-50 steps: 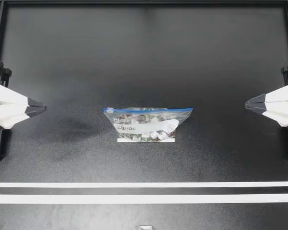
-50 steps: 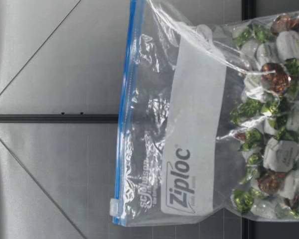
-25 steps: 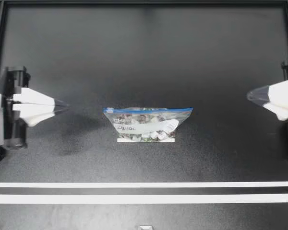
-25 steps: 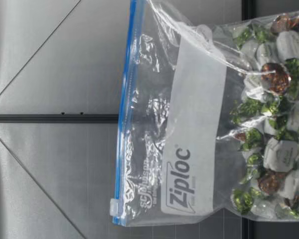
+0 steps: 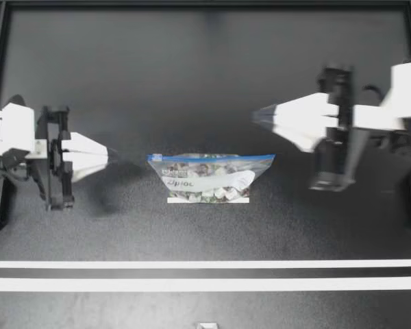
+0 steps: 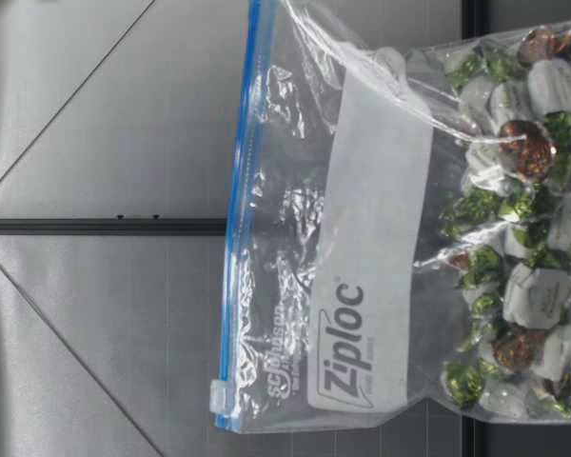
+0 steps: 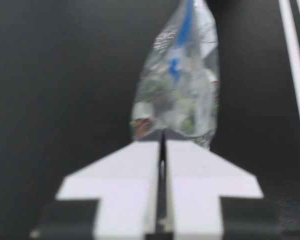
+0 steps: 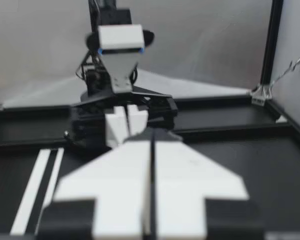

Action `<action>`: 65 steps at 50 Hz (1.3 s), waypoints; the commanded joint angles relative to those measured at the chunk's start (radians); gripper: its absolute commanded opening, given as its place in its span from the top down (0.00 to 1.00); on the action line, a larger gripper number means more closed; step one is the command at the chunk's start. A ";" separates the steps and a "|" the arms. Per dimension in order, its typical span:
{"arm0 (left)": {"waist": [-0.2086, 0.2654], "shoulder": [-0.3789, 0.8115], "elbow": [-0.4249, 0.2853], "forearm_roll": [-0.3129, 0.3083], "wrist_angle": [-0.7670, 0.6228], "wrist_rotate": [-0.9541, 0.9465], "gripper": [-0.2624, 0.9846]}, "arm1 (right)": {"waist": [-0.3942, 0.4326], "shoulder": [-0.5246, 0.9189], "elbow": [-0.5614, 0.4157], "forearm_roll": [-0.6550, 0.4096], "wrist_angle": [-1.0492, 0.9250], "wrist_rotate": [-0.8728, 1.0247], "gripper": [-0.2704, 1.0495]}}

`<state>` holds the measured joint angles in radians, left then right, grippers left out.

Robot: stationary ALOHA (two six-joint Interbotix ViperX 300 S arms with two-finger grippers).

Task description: Slide open the ziploc bag.

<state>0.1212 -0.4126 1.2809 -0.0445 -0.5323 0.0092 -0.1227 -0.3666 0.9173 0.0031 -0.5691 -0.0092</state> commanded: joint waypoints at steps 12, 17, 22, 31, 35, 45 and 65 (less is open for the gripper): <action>-0.014 0.060 -0.040 0.000 -0.066 -0.018 0.48 | -0.011 0.222 -0.212 -0.005 0.055 -0.002 0.43; -0.015 0.104 -0.055 0.000 -0.103 -0.021 0.47 | -0.011 0.281 -0.273 -0.005 0.120 -0.002 0.36; -0.015 0.160 -0.083 0.000 -0.135 -0.035 0.47 | -0.009 0.337 -0.341 -0.014 0.235 -0.002 0.35; -0.021 0.247 -0.129 0.000 -0.176 -0.052 0.47 | -0.005 0.391 -0.426 -0.032 0.397 -0.002 0.35; -0.023 0.272 -0.141 0.000 -0.192 -0.063 0.47 | 0.002 0.407 -0.445 -0.037 0.420 -0.002 0.35; -0.023 0.275 -0.138 0.000 -0.213 -0.063 0.49 | 0.017 0.434 -0.460 -0.038 0.428 -0.002 0.35; -0.023 0.272 -0.138 0.003 -0.210 -0.061 0.90 | 0.046 0.468 -0.477 -0.037 0.440 -0.002 0.35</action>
<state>0.0997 -0.1243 1.1551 -0.0445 -0.7332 -0.0522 -0.0859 0.1074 0.4648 -0.0337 -0.1258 -0.0107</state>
